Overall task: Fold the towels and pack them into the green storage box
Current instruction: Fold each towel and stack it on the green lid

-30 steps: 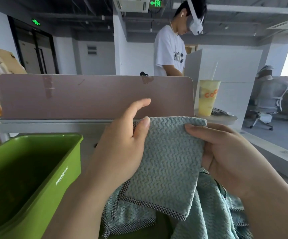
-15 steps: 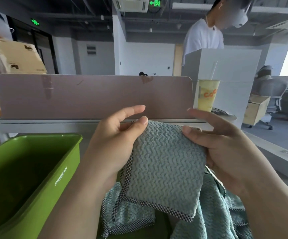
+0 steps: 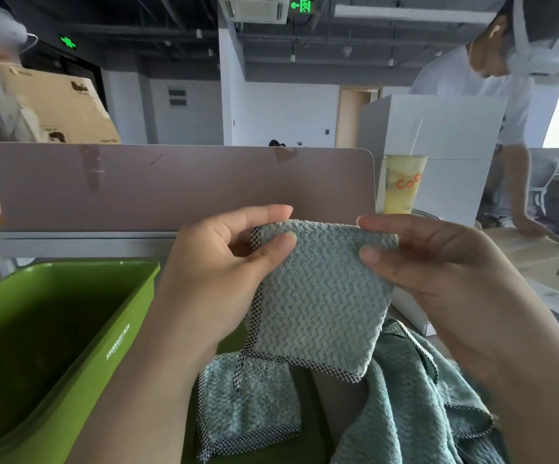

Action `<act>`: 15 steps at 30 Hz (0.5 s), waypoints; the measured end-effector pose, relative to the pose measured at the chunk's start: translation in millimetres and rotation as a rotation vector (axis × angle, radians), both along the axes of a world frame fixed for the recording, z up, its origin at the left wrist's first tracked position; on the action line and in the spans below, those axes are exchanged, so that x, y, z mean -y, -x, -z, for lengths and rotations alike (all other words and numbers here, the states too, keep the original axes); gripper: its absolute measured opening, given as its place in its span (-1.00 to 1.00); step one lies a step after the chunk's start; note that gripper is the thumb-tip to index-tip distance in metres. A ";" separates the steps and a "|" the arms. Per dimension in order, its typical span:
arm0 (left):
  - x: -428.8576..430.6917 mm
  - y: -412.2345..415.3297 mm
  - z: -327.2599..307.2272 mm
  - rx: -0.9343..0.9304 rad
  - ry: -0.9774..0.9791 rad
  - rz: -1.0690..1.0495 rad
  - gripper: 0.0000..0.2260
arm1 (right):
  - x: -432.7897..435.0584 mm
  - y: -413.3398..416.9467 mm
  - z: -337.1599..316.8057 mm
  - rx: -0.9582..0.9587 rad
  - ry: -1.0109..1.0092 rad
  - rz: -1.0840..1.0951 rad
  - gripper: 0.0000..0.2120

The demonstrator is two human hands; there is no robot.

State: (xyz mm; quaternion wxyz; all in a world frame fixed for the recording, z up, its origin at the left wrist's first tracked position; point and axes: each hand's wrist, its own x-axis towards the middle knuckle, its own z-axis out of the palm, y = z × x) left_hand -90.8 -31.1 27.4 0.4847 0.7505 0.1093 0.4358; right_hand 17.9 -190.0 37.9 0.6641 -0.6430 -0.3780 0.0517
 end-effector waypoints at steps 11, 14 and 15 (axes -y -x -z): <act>2.8 7.8 -5.5 -0.131 -0.333 -0.314 -0.76 | 1.8 -4.6 -0.4 0.220 0.164 0.191 -0.72; 1.4 7.6 -5.0 -0.131 -0.340 -0.332 -0.81 | 2.9 -7.3 0.4 0.225 0.157 0.205 -0.74; 0.9 7.5 -4.9 -0.128 -0.339 -0.326 -0.84 | 3.2 -7.5 0.6 0.230 0.152 0.209 -0.74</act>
